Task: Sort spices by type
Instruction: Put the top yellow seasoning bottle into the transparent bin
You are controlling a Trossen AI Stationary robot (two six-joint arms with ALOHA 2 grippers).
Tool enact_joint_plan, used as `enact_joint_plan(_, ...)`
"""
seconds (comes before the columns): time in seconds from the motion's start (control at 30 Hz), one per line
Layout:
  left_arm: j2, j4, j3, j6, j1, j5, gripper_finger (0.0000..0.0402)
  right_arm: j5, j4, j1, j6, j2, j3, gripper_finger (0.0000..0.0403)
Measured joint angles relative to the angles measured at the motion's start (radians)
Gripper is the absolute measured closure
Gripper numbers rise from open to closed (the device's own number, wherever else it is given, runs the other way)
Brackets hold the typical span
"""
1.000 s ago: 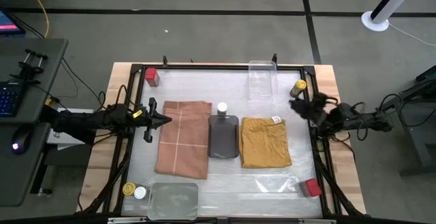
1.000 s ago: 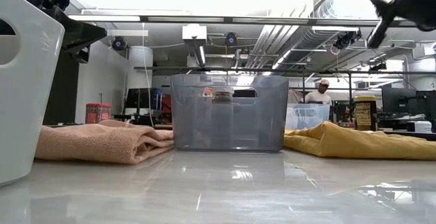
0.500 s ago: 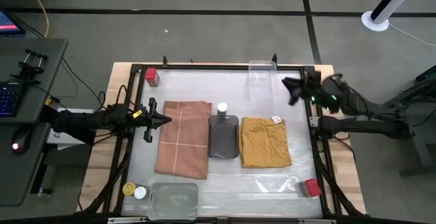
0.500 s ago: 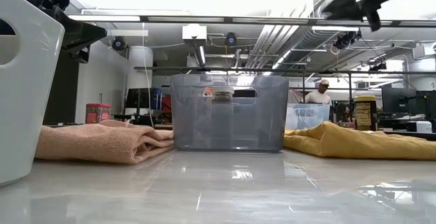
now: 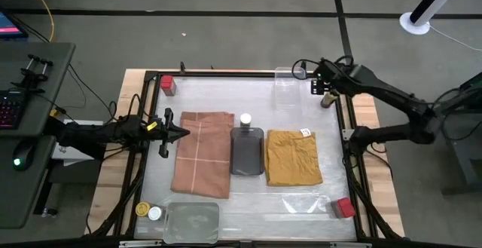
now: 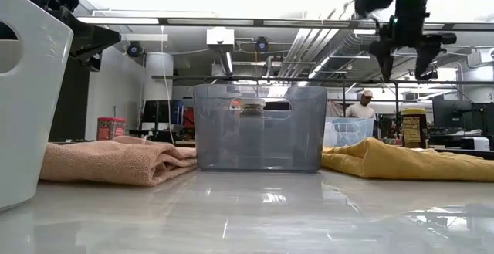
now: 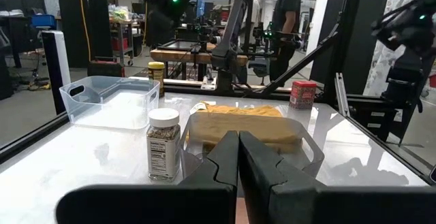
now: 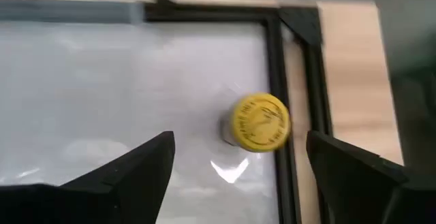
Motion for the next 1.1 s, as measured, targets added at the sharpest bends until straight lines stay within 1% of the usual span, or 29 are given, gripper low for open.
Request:
enact_joint_plan(0.17, 0.000, 0.000, 0.000, 0.000, 0.000, 0.000, 0.0402, -0.023, 0.013, -0.084, -0.015, 0.091, 0.000, 0.0066)
enact_joint_plan(0.37, 0.000, 0.000, 0.000, 0.000, 0.000, 0.000, 0.0401, -0.073, 0.007, -0.168, -0.056, 0.153, 0.000, 0.0066)
enact_joint_plan(0.5, 0.000, 0.000, 0.000, 0.000, 0.000, 0.000, 0.0402, -0.103, 0.022, -0.220, -0.083, 0.167, 0.000, 0.0066)
enact_joint_plan(0.6, 0.000, 0.000, 0.000, 0.000, 0.000, 0.000, 0.0401, -0.173, 0.050, -0.256, -0.133, 0.171, 0.000, 0.0066)
enact_joint_plan(0.77, 0.000, 0.000, 0.000, 0.000, 0.000, 0.000, 0.0401, -0.184, 0.045, -0.314, -0.167, 0.171, 0.000, 0.0066)
enact_joint_plan(0.83, 0.000, 0.000, 0.000, 0.000, 0.000, 0.000, 0.0401, -0.212, 0.047, -0.337, -0.187, 0.171, 0.000, 0.0066)
enact_joint_plan(0.97, 0.000, 0.000, 0.000, 0.000, 0.000, 0.000, 0.0402, -0.251, 0.037, -0.359, -0.214, 0.171, -0.001, 0.0066)
enact_joint_plan(1.1, 0.000, 0.000, 0.000, 0.000, 0.000, 0.000, 0.0401, -0.254, 0.038, -0.361, -0.197, 0.188, -0.001, 0.0066)
